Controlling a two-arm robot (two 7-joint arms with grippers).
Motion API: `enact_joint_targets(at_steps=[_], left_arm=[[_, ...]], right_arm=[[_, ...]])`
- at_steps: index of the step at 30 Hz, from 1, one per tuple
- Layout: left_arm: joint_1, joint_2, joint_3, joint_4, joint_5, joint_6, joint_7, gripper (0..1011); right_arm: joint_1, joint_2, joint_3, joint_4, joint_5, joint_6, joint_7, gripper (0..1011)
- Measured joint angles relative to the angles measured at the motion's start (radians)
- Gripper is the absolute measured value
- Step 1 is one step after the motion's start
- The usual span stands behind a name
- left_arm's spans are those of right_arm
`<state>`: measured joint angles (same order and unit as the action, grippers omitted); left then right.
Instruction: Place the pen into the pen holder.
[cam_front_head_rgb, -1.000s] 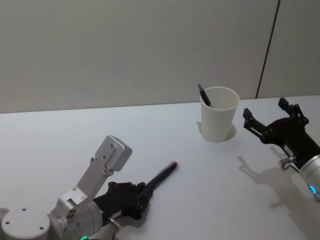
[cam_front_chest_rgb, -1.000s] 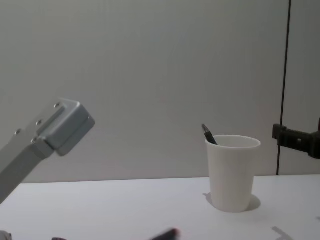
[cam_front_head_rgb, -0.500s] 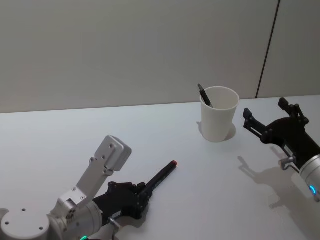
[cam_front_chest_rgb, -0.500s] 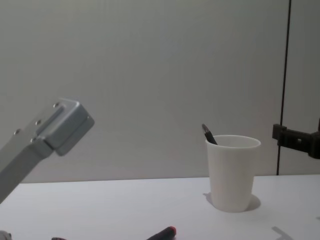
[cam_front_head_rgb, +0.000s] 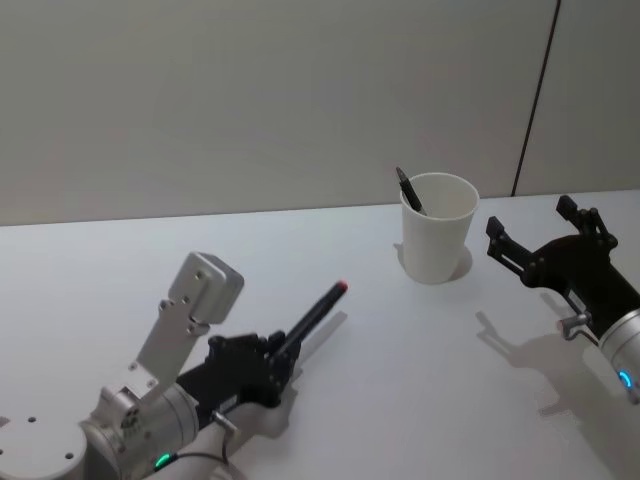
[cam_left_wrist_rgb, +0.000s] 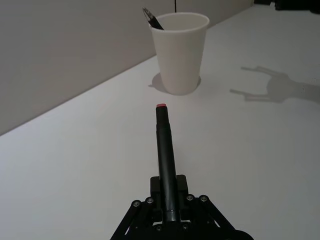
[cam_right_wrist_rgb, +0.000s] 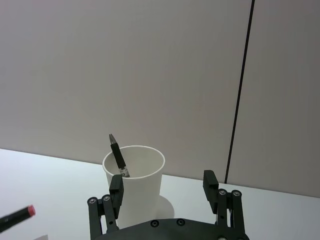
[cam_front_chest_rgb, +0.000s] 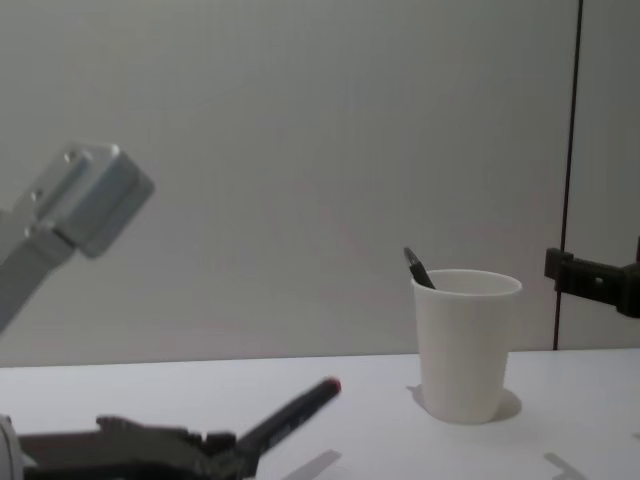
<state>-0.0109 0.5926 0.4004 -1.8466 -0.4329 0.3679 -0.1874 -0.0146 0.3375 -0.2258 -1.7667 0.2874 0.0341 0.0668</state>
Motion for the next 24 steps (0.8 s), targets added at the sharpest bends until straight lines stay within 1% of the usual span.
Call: enact_joint_targets(at_steps=[4,5,6,7,9,11,12,13,14,16,18,24], left_arm=[[0.000,-0.003,-0.007,0.000,-0.001,-0.058,0.013,176],[0.000,-0.003,-0.007,0.000,-0.001,-0.058,0.013,177],[-0.001,-0.006,-0.009,0.001,-0.001,-0.081,0.016,177],[-0.001,-0.006,-0.009,0.001,-0.001,-0.081,0.016,177],[-0.005,-0.011,-0.012,0.004,0.000,-0.117,0.017,177],[-0.008,-0.015,-0.014,0.007,0.001,-0.132,0.017,177],[-0.013,-0.020,-0.015,0.010,0.003,-0.151,0.017,177],[-0.014,-0.021,-0.015,0.012,0.004,-0.158,0.016,177],[-0.019,-0.027,-0.015,0.016,0.007,-0.173,0.014,177],[-0.021,-0.030,-0.015,0.018,0.009,-0.179,0.012,177],[-0.030,-0.041,-0.016,0.027,0.016,-0.206,0.002,177],[-0.055,-0.070,-0.011,0.050,0.032,-0.248,-0.026,177]], right_arm=[[0.000,0.000,0.000,0.000,0.000,0.000,0.000,1002],[0.000,0.000,0.000,0.000,0.000,0.000,0.000,1001],[0.000,0.000,0.000,0.000,0.000,0.000,0.000,1002],[0.000,0.000,0.000,0.000,0.000,0.000,0.000,1002],[0.000,0.000,0.000,0.000,0.000,0.000,0.000,1002],[0.000,0.000,0.000,0.000,0.000,0.000,0.000,1002],[0.000,0.000,0.000,0.000,0.000,0.000,0.000,1002],[0.000,0.000,0.000,0.000,0.000,0.000,0.000,1002],[0.000,0.000,0.000,0.000,0.000,0.000,0.000,1002],[0.000,0.000,0.000,0.000,0.000,0.000,0.000,1002],[0.000,0.000,0.000,0.000,0.000,0.000,0.000,1002],[0.000,0.000,0.000,0.000,0.000,0.000,0.000,1002]])
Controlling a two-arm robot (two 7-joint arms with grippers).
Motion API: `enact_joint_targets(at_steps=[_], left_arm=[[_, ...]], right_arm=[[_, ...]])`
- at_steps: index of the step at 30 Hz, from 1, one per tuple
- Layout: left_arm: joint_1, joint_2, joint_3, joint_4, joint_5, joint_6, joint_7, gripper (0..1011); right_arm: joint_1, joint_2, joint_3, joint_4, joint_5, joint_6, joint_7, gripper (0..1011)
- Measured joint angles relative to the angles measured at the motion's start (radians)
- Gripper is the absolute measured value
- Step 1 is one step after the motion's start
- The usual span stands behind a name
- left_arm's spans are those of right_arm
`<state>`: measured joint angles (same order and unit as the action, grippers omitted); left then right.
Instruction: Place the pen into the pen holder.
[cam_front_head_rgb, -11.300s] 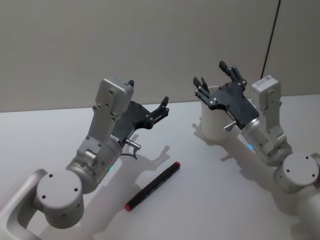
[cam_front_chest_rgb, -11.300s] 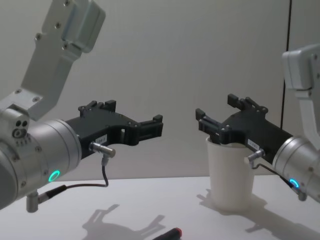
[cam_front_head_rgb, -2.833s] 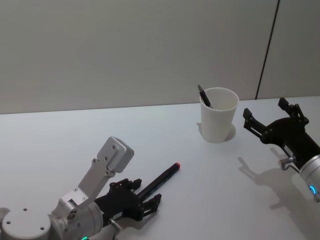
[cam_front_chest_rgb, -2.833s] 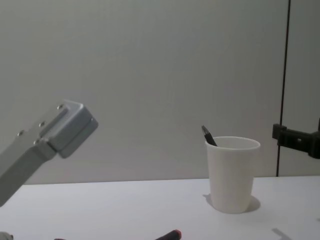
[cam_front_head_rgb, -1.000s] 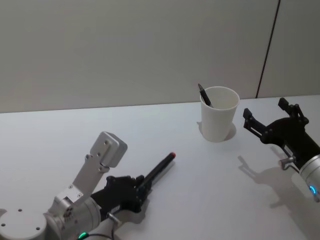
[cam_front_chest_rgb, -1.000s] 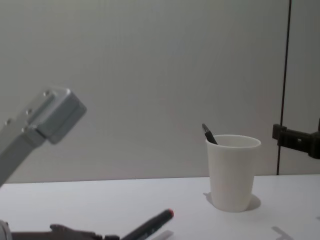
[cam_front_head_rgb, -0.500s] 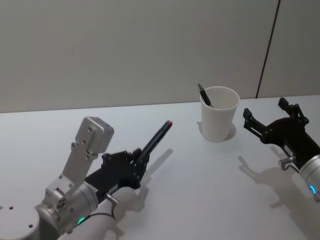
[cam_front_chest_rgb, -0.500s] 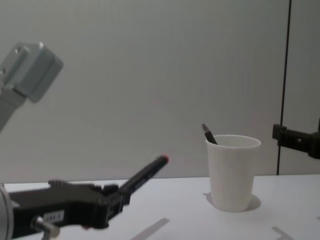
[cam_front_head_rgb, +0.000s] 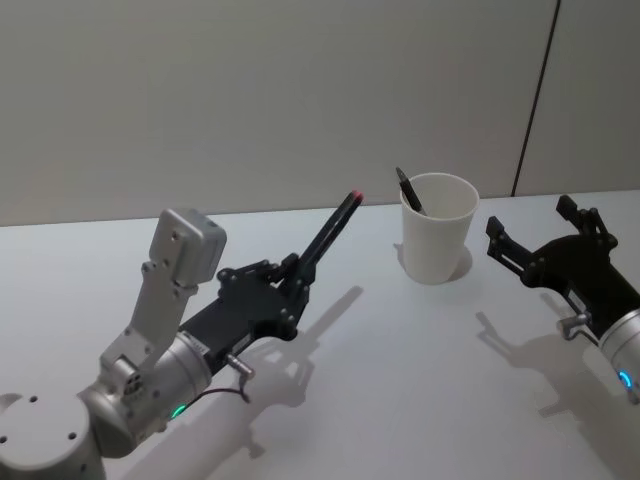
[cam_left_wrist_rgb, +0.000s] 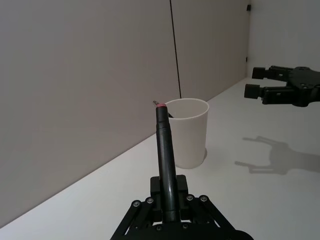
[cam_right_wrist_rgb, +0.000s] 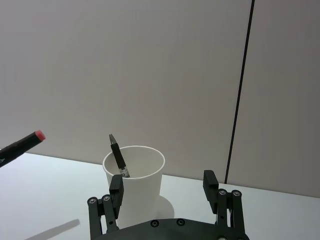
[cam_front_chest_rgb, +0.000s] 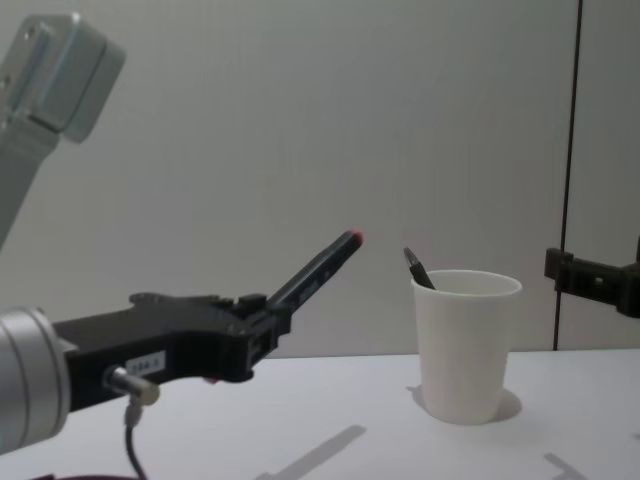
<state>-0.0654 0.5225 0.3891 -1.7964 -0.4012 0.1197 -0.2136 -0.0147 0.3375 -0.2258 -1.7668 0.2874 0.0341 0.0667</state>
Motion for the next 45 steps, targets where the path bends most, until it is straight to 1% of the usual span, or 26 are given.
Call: enact_joint_targets(at_steps=[1,4,7,12,20,28,31,32,34,35,39,45], left_arm=[[0.000,0.000,0.000,0.000,0.000,0.000,0.000,177],[-0.015,-0.019,0.004,0.015,0.011,-0.024,-0.020,177],[-0.024,-0.029,0.007,0.024,0.017,-0.036,-0.030,177],[-0.047,-0.057,0.014,0.046,0.035,-0.062,-0.054,177],[-0.069,-0.085,0.021,0.067,0.061,-0.079,-0.068,177],[-0.087,-0.110,0.028,0.083,0.095,-0.083,-0.064,176],[-0.094,-0.121,0.032,0.089,0.115,-0.083,-0.053,177],[-0.094,-0.121,0.032,0.089,0.115,-0.083,-0.053,177],[-0.099,-0.130,0.036,0.093,0.132,-0.081,-0.042,176],[-0.099,-0.130,0.036,0.093,0.132,-0.081,-0.042,176],[-0.105,-0.146,0.043,0.100,0.159,-0.075,-0.024,177],[-0.111,-0.161,0.051,0.107,0.185,-0.069,-0.012,177]], right_arm=[[0.000,0.000,0.000,0.000,0.000,0.000,0.000,1002],[0.000,0.000,0.000,0.000,0.000,0.000,0.000,1001],[0.000,0.000,0.000,0.000,0.000,0.000,0.000,1002],[0.000,0.000,0.000,0.000,0.000,0.000,0.000,1002],[0.000,0.000,0.000,0.000,0.000,0.000,0.000,1002],[0.000,0.000,0.000,0.000,0.000,0.000,0.000,1002],[0.000,0.000,0.000,0.000,0.000,0.000,0.000,1002],[0.000,0.000,0.000,0.000,0.000,0.000,0.000,1001],[0.000,0.000,0.000,0.000,0.000,0.000,0.000,1002],[0.000,0.000,0.000,0.000,0.000,0.000,0.000,1002],[0.000,0.000,0.000,0.000,0.000,0.000,0.000,1002],[0.000,0.000,0.000,0.000,0.000,0.000,0.000,1002]])
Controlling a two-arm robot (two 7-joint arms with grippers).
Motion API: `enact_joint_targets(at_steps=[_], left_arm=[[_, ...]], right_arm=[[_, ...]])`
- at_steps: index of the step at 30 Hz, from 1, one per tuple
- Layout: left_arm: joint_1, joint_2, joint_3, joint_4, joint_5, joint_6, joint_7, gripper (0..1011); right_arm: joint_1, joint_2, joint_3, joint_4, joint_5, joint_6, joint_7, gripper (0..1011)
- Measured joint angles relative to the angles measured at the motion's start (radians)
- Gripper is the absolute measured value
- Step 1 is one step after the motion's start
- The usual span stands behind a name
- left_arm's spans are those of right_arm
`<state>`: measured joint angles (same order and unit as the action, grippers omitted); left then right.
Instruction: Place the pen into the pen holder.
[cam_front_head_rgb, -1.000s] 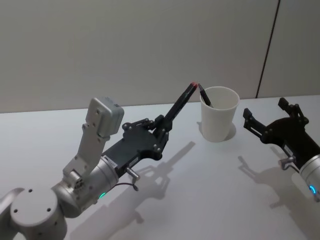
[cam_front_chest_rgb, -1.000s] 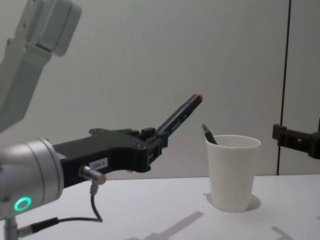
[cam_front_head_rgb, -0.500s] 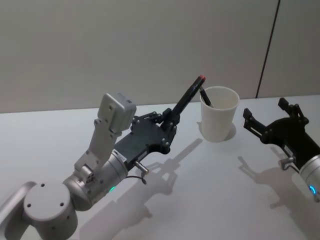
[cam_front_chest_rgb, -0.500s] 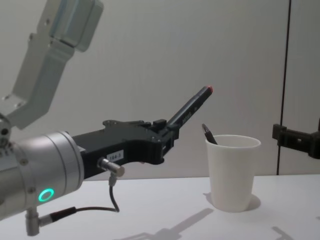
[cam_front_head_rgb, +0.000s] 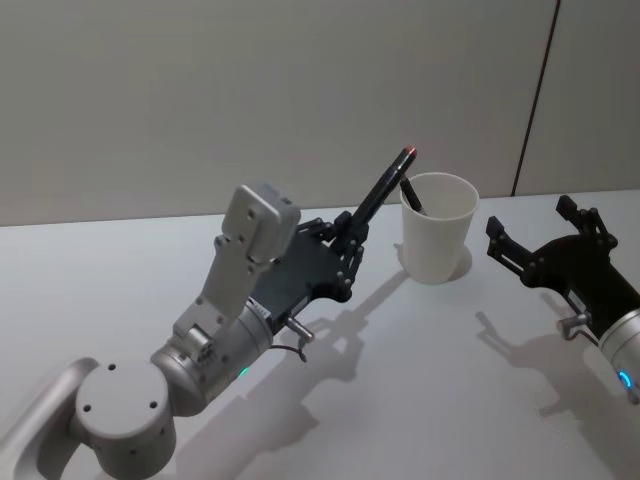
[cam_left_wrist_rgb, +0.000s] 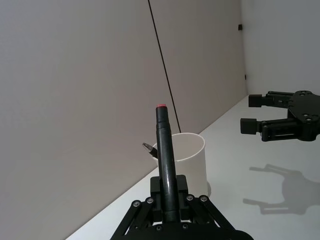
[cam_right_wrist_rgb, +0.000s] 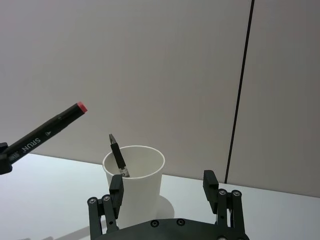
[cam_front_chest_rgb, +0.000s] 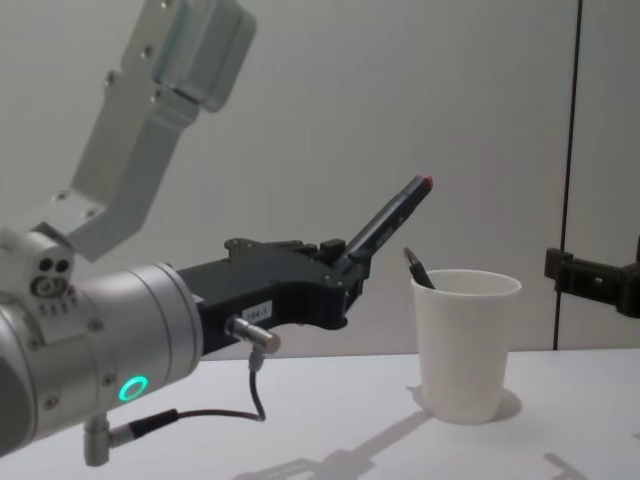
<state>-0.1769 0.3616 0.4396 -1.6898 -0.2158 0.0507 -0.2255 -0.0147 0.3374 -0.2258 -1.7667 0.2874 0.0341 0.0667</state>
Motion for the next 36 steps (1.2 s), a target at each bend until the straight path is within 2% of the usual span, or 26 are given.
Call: enact_joint_targets(at_steps=[5,23,36], left_arm=[[-0.003,-0.007,0.003,0.004,0.009,0.000,-0.002,177],[-0.027,-0.029,0.010,0.032,0.011,-0.021,-0.093,177],[-0.038,-0.039,0.012,0.044,0.011,-0.027,-0.114,177]], right_arm=[[0.000,0.000,0.000,0.000,0.000,0.000,0.000,1002],[0.000,0.000,0.000,0.000,0.000,0.000,0.000,1002],[0.000,0.000,0.000,0.000,0.001,0.000,0.002,1002]])
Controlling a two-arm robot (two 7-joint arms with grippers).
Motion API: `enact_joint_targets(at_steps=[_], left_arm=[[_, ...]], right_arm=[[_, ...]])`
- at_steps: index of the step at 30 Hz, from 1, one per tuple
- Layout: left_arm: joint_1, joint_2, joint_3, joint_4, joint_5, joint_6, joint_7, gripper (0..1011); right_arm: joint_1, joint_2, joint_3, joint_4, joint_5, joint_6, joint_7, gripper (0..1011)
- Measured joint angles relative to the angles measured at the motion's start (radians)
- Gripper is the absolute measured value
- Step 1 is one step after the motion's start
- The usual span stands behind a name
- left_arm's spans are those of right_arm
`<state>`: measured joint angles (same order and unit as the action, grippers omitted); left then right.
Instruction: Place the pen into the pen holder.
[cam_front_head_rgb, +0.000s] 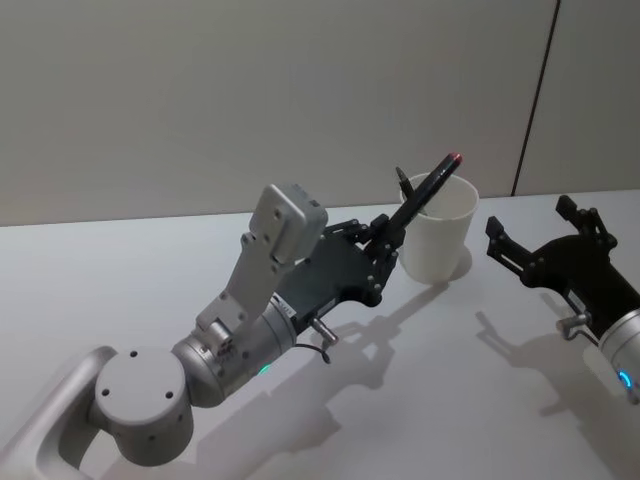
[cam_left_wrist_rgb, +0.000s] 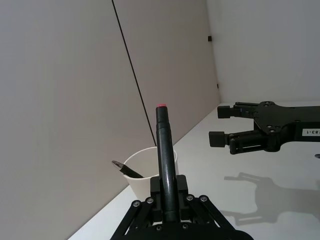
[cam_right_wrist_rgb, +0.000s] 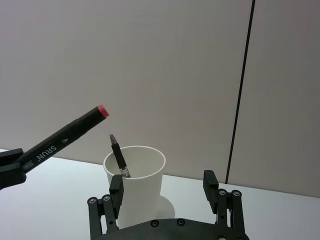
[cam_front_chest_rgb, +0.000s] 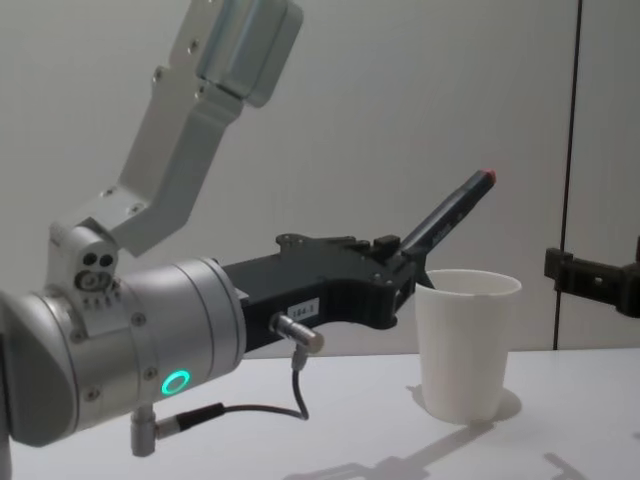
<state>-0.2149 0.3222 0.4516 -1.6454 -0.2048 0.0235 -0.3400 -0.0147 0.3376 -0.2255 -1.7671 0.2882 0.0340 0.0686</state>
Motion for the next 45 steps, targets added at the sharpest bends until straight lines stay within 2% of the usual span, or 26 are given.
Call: enact_joint_targets(at_steps=[8,18,19,22,24,25,30,31,34,35,37,45], left_arm=[[-0.003,-0.003,0.001,0.003,0.000,-0.002,-0.005,177],[-0.004,-0.004,0.001,0.005,0.000,-0.003,-0.009,177],[-0.004,-0.004,0.001,0.005,0.000,-0.003,-0.009,177],[-0.005,-0.004,0.001,0.005,0.000,-0.003,-0.009,177],[-0.005,-0.005,0.001,0.006,0.000,-0.003,-0.010,177],[-0.005,-0.005,0.001,0.006,0.000,-0.003,-0.010,177],[-0.005,-0.005,0.001,0.006,0.000,-0.003,-0.010,177],[-0.005,-0.005,0.001,0.006,0.000,-0.003,-0.010,177],[-0.006,-0.005,0.001,0.006,0.000,-0.003,-0.011,177],[-0.006,-0.005,0.001,0.006,0.000,-0.003,-0.011,177],[-0.006,-0.005,0.001,0.006,0.000,-0.003,-0.011,177],[-0.006,-0.005,0.001,0.006,0.000,-0.003,-0.011,176]], right_arm=[[-0.005,0.008,0.008,-0.011,0.037,-0.001,0.033,1002],[-0.019,0.025,0.027,-0.042,0.157,0.008,0.093,1002],[-0.021,0.029,0.031,-0.048,0.182,0.013,0.104,1002],[-0.024,0.032,0.036,-0.057,0.217,0.021,0.116,1002],[-0.027,0.036,0.042,-0.067,0.268,0.036,0.131,1001],[-0.027,0.036,0.042,-0.067,0.268,0.036,0.131,1002],[-0.031,0.039,0.054,-0.085,0.373,0.072,0.150,1002],[-0.031,0.039,0.054,-0.085,0.373,0.072,0.150,1002],[-0.032,0.038,0.060,-0.093,0.441,0.098,0.153,1002],[-0.032,0.038,0.060,-0.093,0.441,0.098,0.153,1002],[-0.030,0.035,0.063,-0.098,0.497,0.122,0.152,1002],[-0.021,0.021,0.068,-0.100,0.619,0.175,0.130,1002]])
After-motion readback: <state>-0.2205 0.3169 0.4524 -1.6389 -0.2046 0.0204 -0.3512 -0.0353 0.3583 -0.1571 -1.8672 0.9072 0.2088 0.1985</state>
